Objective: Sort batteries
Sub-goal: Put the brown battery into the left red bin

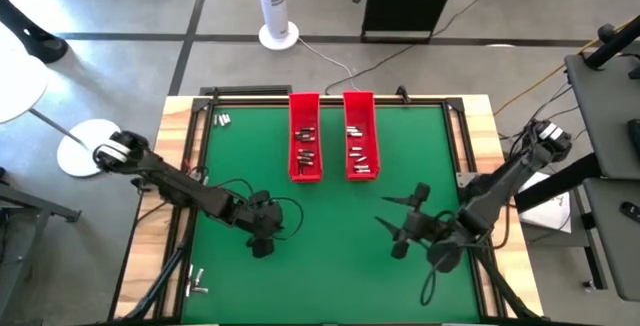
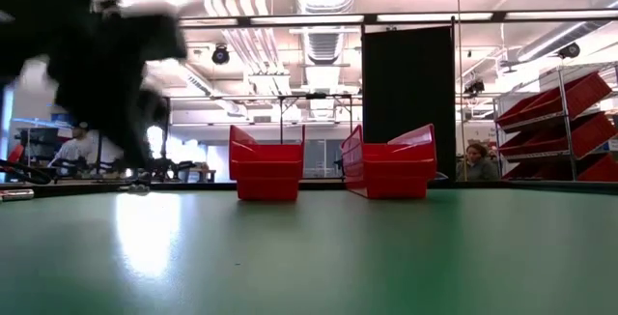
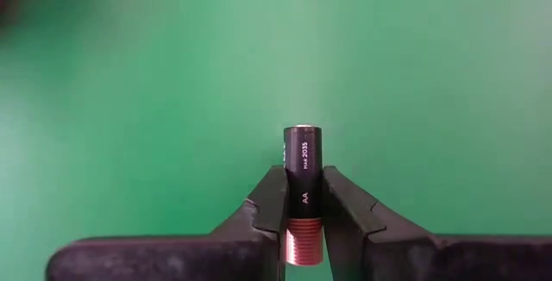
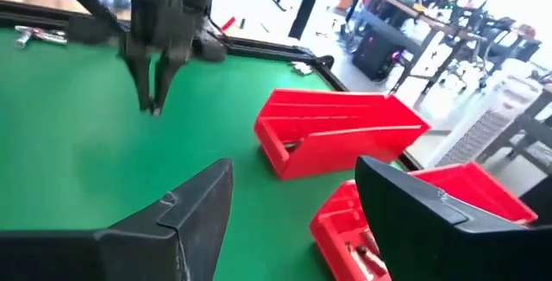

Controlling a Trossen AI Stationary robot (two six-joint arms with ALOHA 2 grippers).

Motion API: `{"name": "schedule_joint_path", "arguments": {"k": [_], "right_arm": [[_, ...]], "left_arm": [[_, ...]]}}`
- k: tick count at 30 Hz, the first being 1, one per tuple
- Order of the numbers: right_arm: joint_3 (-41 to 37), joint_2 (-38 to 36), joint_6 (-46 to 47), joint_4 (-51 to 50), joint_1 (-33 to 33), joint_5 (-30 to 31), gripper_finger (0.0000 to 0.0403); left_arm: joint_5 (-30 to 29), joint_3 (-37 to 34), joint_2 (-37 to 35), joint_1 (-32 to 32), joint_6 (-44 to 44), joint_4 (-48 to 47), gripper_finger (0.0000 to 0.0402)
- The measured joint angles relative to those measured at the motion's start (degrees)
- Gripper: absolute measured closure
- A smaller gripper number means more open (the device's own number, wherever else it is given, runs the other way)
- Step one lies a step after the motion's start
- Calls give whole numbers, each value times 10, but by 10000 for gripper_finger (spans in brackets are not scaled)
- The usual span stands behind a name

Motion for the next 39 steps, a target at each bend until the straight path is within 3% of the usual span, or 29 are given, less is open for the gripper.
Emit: {"name": "schedule_joint_path", "arguments": {"k": [6, 9, 17, 22, 28, 39], "right_arm": [[-40, -7, 42, 8, -7, -2, 159], [-41, -1, 42, 9, -19, -3, 162], [-38, 2, 36, 9, -25, -37, 177], [-38, 2, 40, 2, -23, -65, 175], [-38, 2, 39, 0, -23, -77, 162], [-43, 2, 44, -1, -23, -83, 163]], "left_arm": [[-1, 67, -56, 57, 89, -6, 374], [0, 132, -54, 122, 148, -77, 374], [72, 340, 55, 320, 343, -231, 374], [107, 426, 140, 401, 417, -303, 374], [116, 463, 219, 429, 460, -371, 374], [124, 440, 246, 458, 481, -331, 374]]}}
